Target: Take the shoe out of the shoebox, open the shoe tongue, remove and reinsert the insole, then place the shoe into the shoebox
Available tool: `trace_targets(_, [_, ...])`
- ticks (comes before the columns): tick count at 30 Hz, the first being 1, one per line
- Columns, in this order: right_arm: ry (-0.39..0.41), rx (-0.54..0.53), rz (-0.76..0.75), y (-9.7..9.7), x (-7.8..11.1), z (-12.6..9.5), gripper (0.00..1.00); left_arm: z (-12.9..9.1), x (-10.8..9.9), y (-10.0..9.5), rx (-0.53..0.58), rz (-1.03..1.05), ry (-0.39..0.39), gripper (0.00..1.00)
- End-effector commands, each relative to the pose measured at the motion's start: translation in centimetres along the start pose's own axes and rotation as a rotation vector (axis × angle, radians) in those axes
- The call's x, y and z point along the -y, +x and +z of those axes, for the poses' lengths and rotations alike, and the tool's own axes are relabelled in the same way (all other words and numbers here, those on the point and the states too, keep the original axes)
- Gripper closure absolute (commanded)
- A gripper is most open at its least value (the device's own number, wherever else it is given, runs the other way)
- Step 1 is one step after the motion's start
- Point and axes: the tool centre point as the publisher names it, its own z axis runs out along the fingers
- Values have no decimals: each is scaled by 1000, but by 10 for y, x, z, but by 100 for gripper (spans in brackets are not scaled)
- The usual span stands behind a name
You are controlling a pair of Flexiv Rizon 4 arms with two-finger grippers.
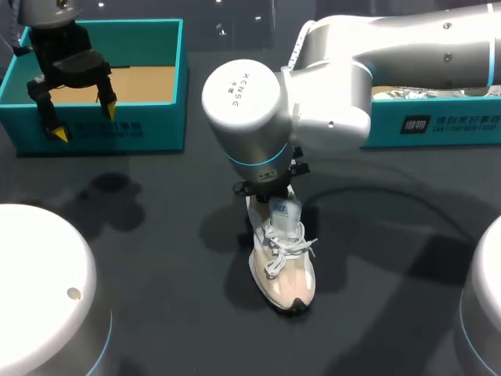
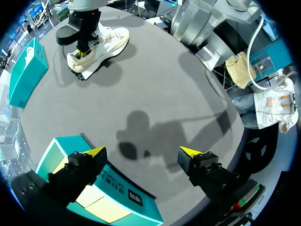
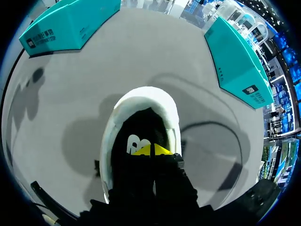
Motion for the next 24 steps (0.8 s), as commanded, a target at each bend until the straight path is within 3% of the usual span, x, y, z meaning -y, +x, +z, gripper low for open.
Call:
trace_targets(1, [-21, 60, 9, 3, 4, -15, 100, 0, 0, 1, 1, 1, -3, 0])
trace_targets(6, [-26, 128, 20, -3, 6, -21, 100, 0, 0, 1, 1, 1, -3, 0])
trace_targets(13, [20, 145, 44, -13, 11, 2, 100, 0, 0, 1, 1, 1, -3, 0])
trace_targets(24, [86, 129, 20, 0, 17, 30, 100, 0, 0, 1, 1, 1, -3, 0])
